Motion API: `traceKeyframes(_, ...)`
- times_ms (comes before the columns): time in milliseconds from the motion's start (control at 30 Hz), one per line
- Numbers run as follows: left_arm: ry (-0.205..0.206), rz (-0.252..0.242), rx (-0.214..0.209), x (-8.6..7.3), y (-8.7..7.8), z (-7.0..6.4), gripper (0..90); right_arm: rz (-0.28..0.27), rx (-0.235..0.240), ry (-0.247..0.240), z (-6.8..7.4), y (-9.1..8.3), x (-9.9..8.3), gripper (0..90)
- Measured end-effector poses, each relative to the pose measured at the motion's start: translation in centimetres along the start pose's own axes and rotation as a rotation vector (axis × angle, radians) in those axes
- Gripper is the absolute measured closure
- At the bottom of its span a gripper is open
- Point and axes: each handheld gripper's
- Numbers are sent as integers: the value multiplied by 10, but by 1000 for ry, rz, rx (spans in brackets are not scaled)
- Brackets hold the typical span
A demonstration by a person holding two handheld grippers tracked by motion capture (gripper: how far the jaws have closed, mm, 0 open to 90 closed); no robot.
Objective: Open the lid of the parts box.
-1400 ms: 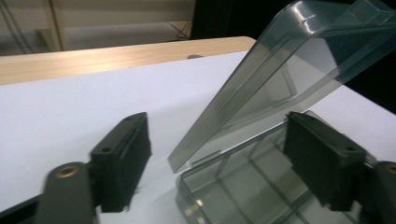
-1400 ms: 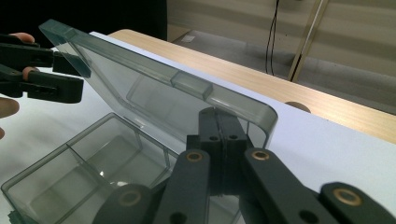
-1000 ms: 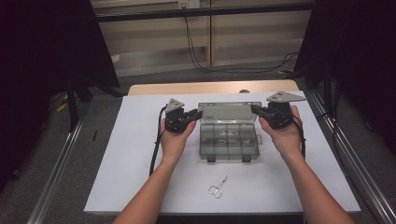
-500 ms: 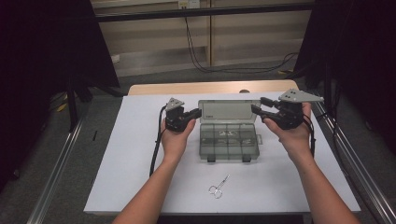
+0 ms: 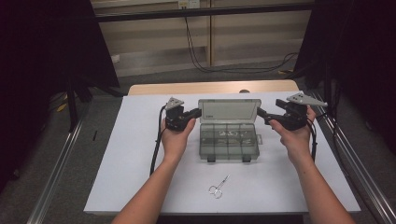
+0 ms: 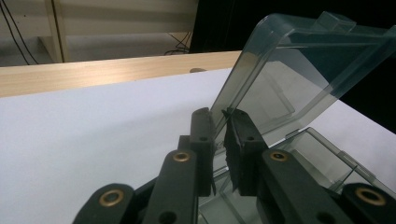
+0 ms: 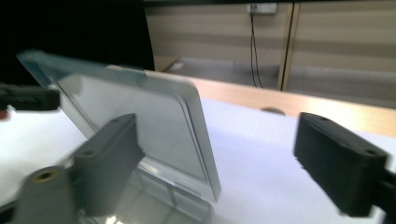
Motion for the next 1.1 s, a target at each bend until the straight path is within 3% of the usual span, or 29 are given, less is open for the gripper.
traceKeyframes(367,-10,-12,3,-1,2,0,822,5,-4,25,-8,20,-21,483)
traceKeyframes(567,-19,-15,-1,-1,4,1,826,7,13,6,-5,27,-24,610)
traceKeyframes(633,-34,-16,4,-1,5,1,827,8,10,11,-4,31,-25,721)
traceKeyframes(767,-39,-17,6,-2,7,2,828,23,-31,15,-6,36,-24,838)
traceKeyframes(1100,-71,21,4,-4,23,7,798,67,-55,12,-8,42,-18,859)
Point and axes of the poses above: each handheld gripper's, and its own axes: y roughly forward along the jaws, x roughly out of its top, z roughly to its left, and after that the axes turned 14 degrees about x, right-handed
